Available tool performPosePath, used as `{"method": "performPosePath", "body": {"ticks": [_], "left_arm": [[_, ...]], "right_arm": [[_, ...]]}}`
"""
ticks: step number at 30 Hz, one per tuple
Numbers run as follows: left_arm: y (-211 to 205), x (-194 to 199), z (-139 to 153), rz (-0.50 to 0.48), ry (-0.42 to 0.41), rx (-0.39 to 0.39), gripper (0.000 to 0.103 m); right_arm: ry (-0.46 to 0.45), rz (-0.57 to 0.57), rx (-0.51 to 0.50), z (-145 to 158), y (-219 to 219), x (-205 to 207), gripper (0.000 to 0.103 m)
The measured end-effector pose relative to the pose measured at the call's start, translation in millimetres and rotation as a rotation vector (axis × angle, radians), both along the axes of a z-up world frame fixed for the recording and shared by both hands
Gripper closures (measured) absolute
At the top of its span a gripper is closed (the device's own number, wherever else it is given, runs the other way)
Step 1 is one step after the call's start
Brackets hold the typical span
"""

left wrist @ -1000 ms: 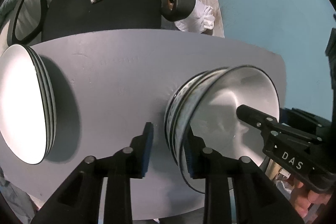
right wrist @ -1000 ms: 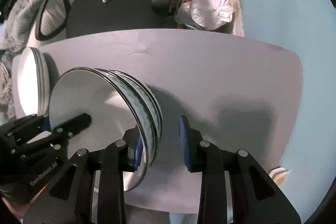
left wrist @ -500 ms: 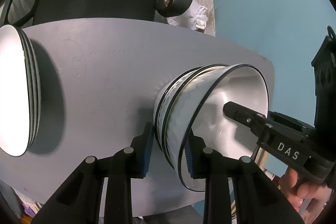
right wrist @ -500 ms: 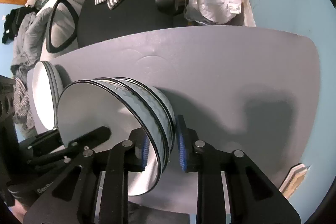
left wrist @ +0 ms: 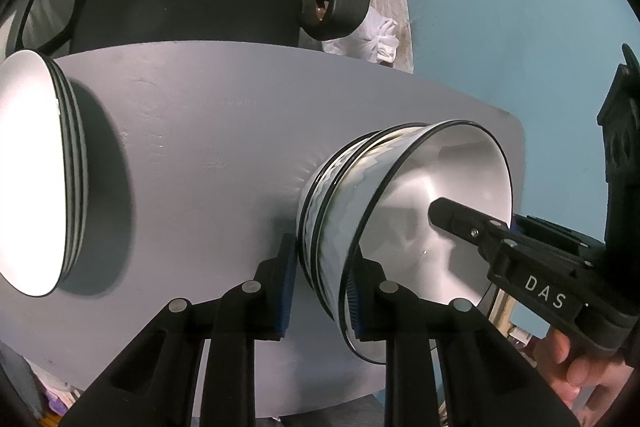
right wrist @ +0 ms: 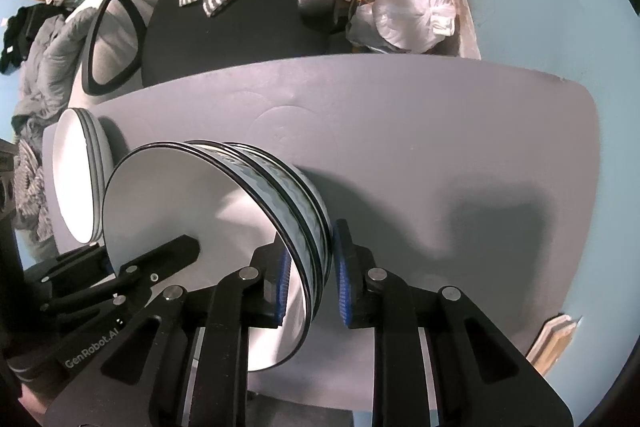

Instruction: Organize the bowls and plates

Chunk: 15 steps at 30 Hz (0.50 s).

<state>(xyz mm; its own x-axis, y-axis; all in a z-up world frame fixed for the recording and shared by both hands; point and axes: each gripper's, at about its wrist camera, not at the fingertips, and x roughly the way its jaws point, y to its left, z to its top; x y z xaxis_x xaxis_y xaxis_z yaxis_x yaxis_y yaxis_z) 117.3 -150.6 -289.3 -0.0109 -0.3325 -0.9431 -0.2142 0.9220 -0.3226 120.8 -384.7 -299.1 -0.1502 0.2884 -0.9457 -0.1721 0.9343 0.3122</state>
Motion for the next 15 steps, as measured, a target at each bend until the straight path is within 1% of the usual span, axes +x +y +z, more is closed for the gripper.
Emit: {"method": "performPosePath", "body": {"ticks": [4,7,15], "left_arm": [[3.2,0.5,-0.4,0.004,0.007,-0.008,0.081],[5.4,-1.0,0.7,-0.001,0.007,0.002,0.081],[18.1,-6.5,3.8,0.008,0.005,0.004,0.081]], "right_arm": [[0.013,-0.006,0.009,-1.5,1.5,-1.4,0.085],[0.016,-0.005,0.006,-1.5,3.2,-1.7,0.085],[0.019,0.014,-0.001,1.0,18.1,-5.8,0.086]]}}
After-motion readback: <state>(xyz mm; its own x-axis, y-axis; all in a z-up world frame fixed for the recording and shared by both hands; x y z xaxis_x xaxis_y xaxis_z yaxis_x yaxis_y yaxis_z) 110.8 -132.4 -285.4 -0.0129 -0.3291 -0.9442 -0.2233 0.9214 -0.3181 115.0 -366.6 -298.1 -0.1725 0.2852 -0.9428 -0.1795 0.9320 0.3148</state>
